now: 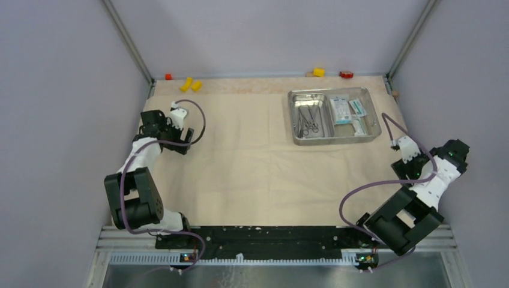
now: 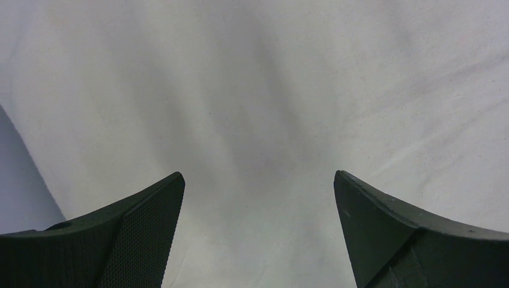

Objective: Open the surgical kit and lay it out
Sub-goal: Pick up the medical item from the container.

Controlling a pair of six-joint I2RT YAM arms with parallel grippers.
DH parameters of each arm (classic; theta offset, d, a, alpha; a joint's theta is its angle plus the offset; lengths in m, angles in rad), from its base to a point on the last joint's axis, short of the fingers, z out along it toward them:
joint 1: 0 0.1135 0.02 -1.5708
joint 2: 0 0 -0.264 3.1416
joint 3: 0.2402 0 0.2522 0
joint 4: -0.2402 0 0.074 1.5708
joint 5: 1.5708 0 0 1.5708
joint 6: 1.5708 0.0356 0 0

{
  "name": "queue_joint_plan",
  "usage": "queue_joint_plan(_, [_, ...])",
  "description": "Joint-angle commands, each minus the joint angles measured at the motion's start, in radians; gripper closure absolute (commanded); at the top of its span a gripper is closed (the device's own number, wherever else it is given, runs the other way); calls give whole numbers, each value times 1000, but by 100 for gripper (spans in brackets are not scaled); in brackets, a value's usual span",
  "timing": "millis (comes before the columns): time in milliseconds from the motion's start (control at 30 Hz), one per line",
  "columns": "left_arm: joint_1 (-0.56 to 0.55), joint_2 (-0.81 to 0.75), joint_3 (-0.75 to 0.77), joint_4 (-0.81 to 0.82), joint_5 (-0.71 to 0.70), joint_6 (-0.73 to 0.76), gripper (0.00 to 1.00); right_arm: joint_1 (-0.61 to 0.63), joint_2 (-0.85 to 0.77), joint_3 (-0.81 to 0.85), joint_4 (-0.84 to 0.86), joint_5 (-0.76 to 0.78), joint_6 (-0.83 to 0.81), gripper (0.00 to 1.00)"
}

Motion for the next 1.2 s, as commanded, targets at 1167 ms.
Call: queue_joint_plan(1167, [5, 2, 106, 69, 236, -269, 1, 835, 961, 929, 429, 62, 1083, 59])
